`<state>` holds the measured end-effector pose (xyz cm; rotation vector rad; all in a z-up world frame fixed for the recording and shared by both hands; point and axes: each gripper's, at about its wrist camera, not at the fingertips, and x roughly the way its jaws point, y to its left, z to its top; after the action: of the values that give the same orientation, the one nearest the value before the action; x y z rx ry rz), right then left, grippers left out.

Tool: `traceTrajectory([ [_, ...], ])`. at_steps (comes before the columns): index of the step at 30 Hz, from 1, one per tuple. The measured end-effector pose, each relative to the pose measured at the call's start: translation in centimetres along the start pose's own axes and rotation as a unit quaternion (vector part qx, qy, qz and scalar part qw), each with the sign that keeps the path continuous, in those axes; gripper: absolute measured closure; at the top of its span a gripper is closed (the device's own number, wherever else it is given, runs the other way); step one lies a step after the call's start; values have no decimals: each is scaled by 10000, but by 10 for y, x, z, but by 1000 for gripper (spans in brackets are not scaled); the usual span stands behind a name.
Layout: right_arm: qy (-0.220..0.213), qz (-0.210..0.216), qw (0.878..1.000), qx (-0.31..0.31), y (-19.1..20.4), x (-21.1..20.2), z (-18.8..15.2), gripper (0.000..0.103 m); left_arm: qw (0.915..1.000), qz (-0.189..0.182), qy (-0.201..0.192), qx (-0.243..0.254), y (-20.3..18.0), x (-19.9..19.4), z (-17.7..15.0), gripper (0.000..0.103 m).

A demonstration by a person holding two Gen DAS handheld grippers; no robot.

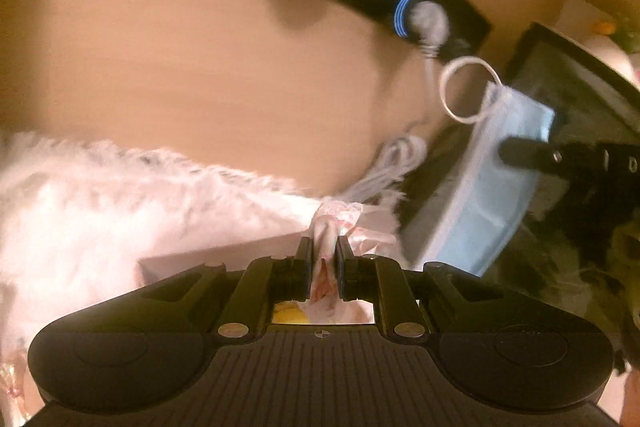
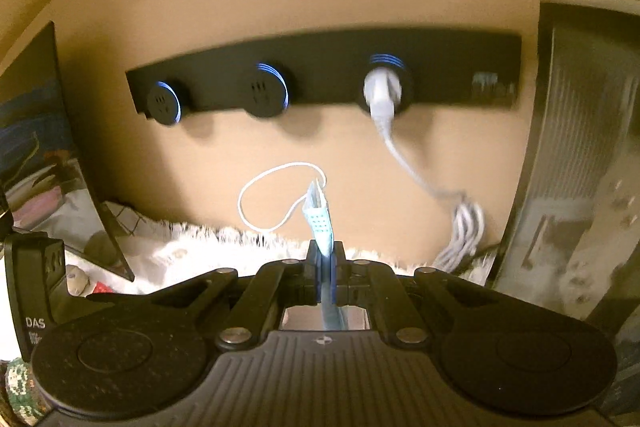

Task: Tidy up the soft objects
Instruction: 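Carry the pink cloth and the blue mask over the pink box with both grippers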

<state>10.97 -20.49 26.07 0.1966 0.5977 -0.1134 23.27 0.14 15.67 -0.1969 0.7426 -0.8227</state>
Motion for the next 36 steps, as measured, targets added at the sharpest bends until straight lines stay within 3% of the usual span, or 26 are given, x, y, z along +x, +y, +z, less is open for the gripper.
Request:
traceTrajectory([
  [4,206,145,9996,158,-1,17,-3,99,9990,397,-96,-156,14,-2,-6,89],
  [8,418,360,9981,267,5,34,-7,99,9971,579,92,-481,33,8,-19,88],
  [12,602,456,9966,323,14,52,-15,99,9960,360,566,-585,41,32,-32,82],
  [15,725,542,9951,396,17,65,-21,99,9955,247,868,-301,34,50,-41,79],
  [19,841,551,9942,378,20,80,-27,99,9966,278,772,3,32,51,-43,79],
  [27,1223,727,9884,526,16,108,-41,99,9996,22,128,-236,41,13,-27,77],
  [33,1804,543,9795,716,11,153,-74,99,9971,46,760,4,32,25,-34,76],
  [36,1958,351,9767,801,1,165,-86,99,9970,237,674,297,21,23,-39,77],
])
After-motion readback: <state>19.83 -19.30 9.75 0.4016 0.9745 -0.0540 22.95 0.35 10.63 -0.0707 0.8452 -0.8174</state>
